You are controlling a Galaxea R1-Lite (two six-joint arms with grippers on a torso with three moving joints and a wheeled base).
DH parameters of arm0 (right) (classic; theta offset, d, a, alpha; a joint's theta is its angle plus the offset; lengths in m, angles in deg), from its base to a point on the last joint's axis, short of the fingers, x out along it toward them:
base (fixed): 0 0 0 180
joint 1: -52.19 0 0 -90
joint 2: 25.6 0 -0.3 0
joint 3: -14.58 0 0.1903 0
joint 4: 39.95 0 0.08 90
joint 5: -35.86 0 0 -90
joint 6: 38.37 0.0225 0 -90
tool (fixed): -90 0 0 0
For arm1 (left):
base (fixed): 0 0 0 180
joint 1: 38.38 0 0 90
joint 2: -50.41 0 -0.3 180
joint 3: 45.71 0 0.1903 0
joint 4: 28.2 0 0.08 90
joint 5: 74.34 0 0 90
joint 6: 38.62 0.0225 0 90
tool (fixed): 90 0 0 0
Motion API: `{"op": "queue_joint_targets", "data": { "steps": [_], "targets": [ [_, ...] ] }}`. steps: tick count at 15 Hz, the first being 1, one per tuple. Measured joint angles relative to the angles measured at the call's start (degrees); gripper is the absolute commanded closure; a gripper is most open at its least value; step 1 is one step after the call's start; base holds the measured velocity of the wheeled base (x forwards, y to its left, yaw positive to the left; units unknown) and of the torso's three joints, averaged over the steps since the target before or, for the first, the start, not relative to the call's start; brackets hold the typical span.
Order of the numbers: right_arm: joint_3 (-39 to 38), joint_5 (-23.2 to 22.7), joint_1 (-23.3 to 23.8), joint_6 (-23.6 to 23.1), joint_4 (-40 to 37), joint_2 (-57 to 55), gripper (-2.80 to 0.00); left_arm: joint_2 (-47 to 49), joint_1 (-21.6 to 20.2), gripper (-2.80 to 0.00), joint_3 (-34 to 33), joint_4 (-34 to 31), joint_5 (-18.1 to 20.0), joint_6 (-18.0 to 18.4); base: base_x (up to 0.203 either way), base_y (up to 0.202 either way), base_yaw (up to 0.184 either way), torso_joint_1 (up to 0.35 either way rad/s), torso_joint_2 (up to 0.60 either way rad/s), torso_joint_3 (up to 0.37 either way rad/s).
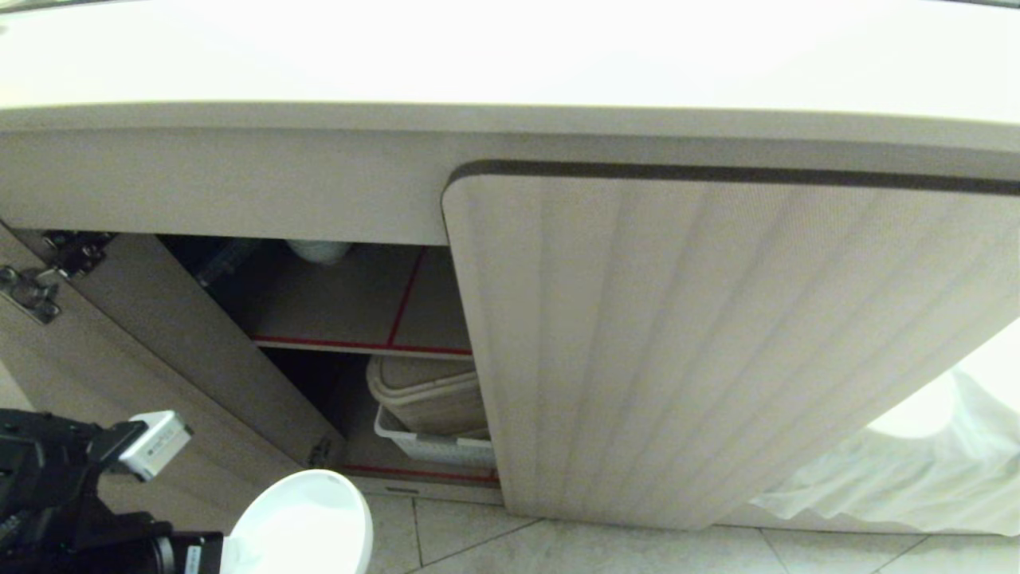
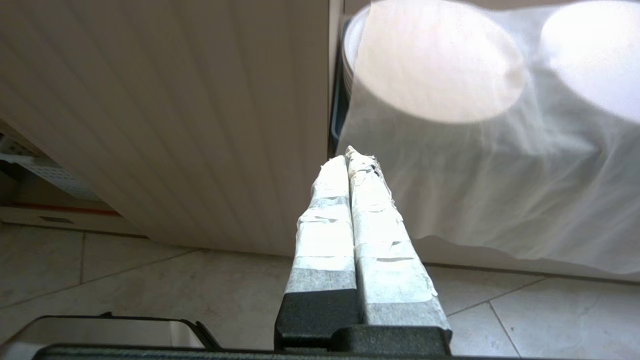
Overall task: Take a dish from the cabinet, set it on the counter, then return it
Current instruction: Place it on the table
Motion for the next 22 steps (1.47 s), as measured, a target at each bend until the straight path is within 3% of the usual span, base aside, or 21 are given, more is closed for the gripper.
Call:
{"op": "queue_joint_targets", "data": {
  "steps": [22],
  "targets": [
    [0.0,-0.09,0.0,-1.55,-0.12,0.0,0.0,-0.35,-0.77,0.0,-0.11,-0.05,-0.01,-0.01,0.0,0.0,0.0,0.226,-0.52,-0.29]
  ]
}}
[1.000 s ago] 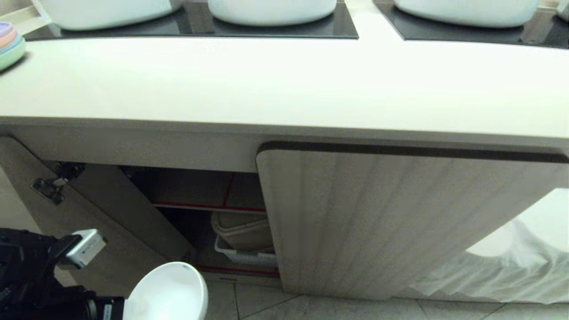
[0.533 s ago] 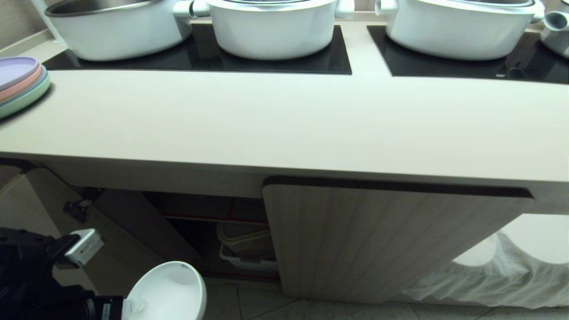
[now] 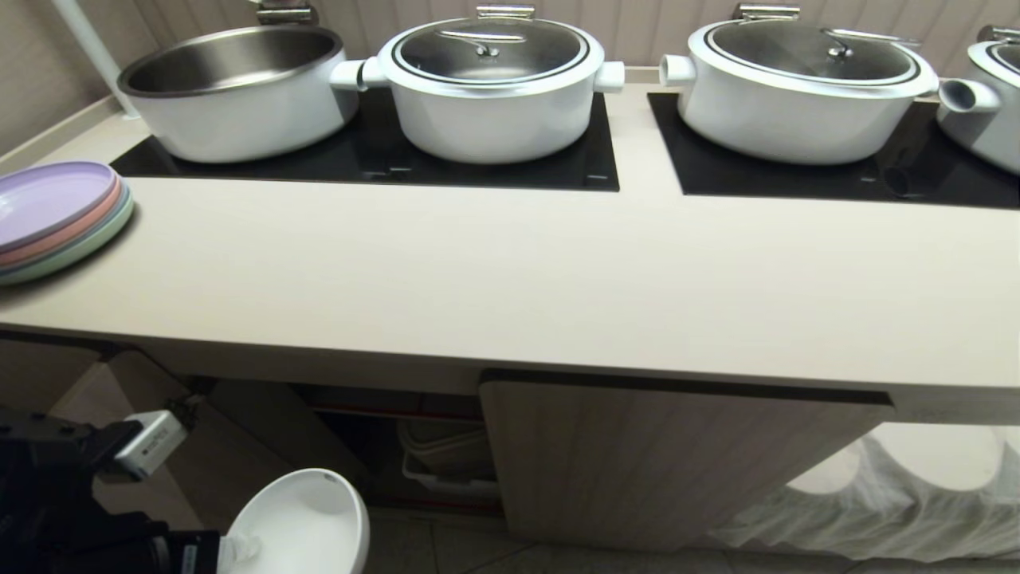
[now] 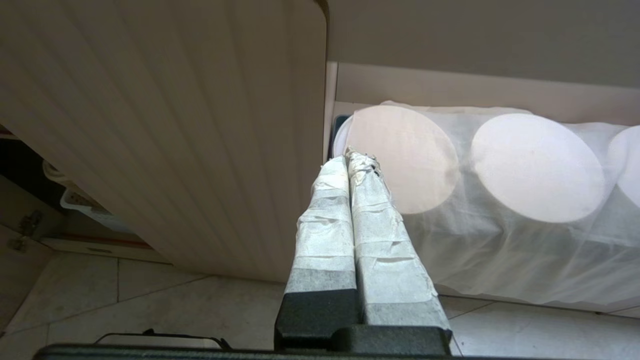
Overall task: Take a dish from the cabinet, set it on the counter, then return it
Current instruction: Place it on the table
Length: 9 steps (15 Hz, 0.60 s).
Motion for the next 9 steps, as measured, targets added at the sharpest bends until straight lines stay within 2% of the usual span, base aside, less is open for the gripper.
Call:
{"op": "queue_joint_targets", "data": {
  "steps": [3,9],
  "targets": [
    [0.0,0.02,0.0,-0.05,0.0,0.0,0.0,0.02,0.0,0.0,0.0,0.02,0.0,0.0,0.0,0.0,0.0,0.272,-0.59,-0.305],
    [0.0,0.05,0.0,-0.27,-0.04,0.0,0.0,0.2,0.0,0.0,-0.01,0.02,0.1,0.0,0.0,0.0,0.0,0.191,-0.39,-0.204]
  ]
}}
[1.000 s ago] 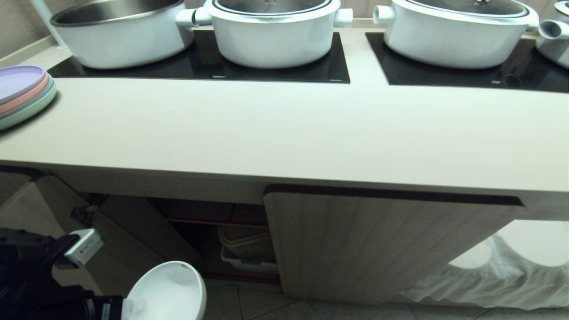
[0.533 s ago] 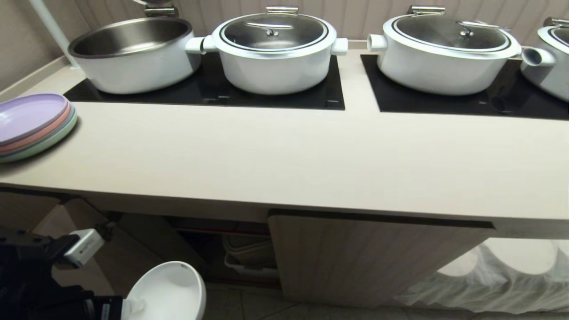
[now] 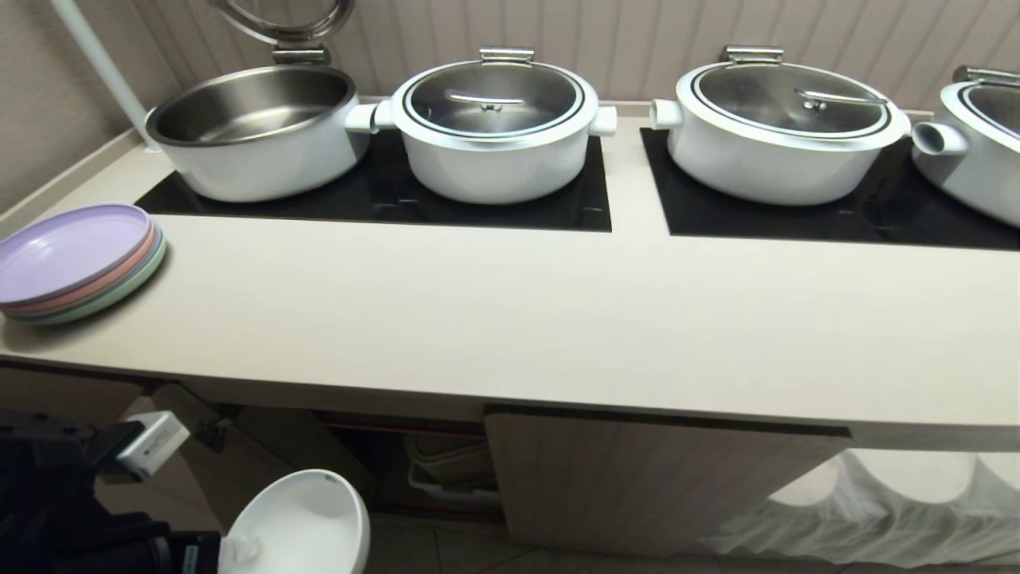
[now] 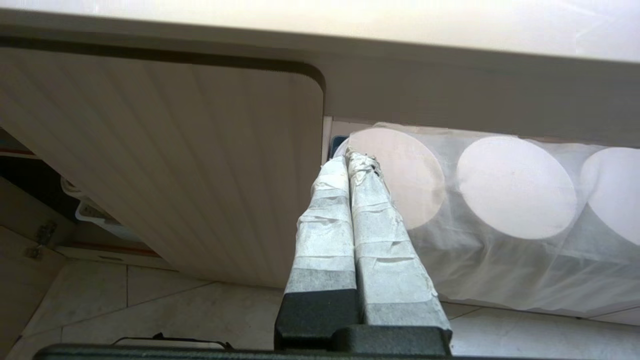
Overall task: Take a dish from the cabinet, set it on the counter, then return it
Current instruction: Place it on the table
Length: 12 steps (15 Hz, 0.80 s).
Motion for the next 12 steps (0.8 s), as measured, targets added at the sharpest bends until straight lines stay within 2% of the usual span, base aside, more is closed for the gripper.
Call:
{"op": "queue_joint_targets", "data": {
  "steps": [10,12],
  "targets": [
    [0.0,0.05,0.0,-0.02,-0.04,0.0,0.0,0.12,-0.17,0.0,0.97,-0.06,-0.21,0.17,0.0,0.0,0.0,0.161,-0.33,-0.171],
    [0.0,0.06,0.0,0.03,-0.04,0.0,0.0,0.28,-0.17,0.0,1.33,-0.09,-0.18,1.58,0.0,0.0,0.0,0.161,-0.32,-0.166]
  ]
}}
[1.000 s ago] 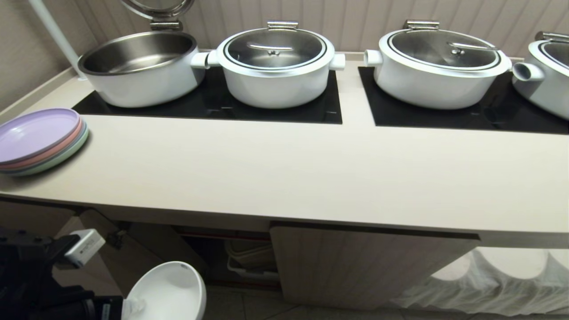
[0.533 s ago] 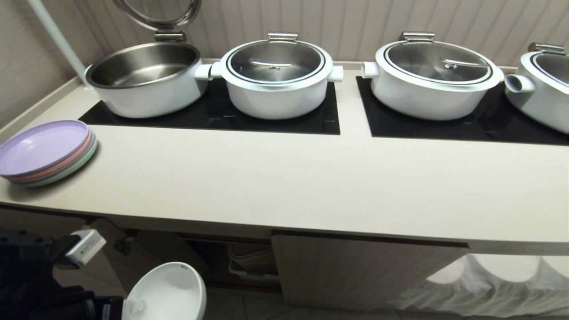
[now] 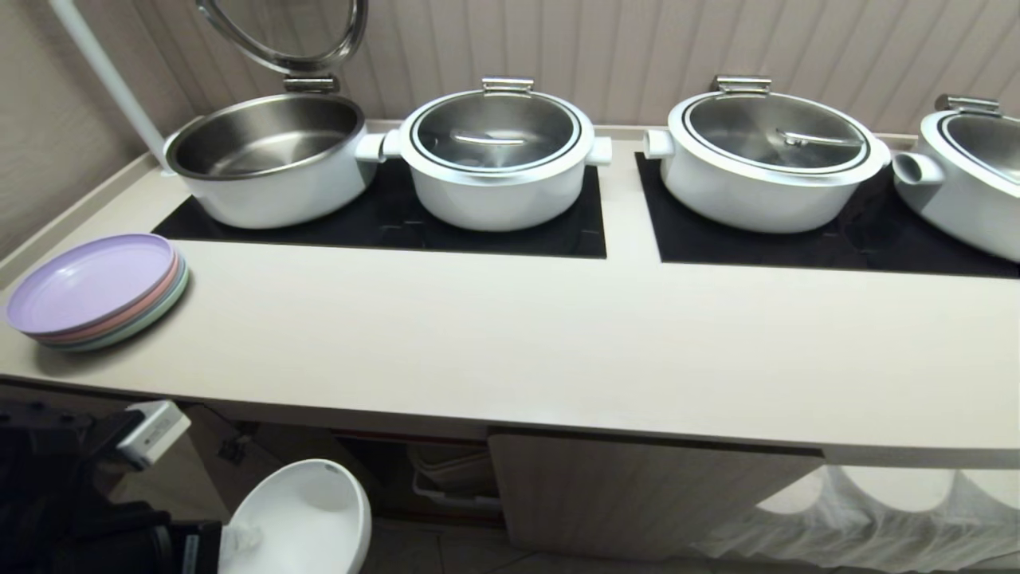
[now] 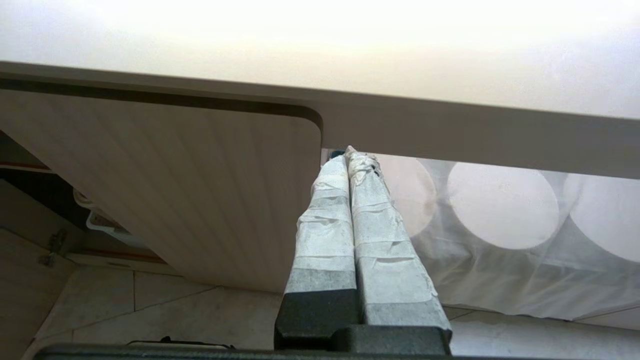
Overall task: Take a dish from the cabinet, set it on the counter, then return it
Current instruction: Place it on the table
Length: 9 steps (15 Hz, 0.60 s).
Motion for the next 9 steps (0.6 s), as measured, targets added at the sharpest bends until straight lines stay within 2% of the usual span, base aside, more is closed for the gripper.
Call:
{"op": "queue_joint_targets", "data": {
  "steps": [4,9],
  "targets": [
    [0.0,0.0,0.0,0.06,0.0,0.0,0.0,0.26,0.0,0.0,0.09,-0.02,-0.09,4.37,0.0,0.0,0.0,0.134,-0.26,-0.139],
    [0.0,-0.06,0.0,0.44,0.03,0.0,0.0,0.32,0.0,0.0,-0.17,-0.06,-0.11,6.0,0.0,0.0,0.0,0.071,-0.14,-0.073]
  ]
}}
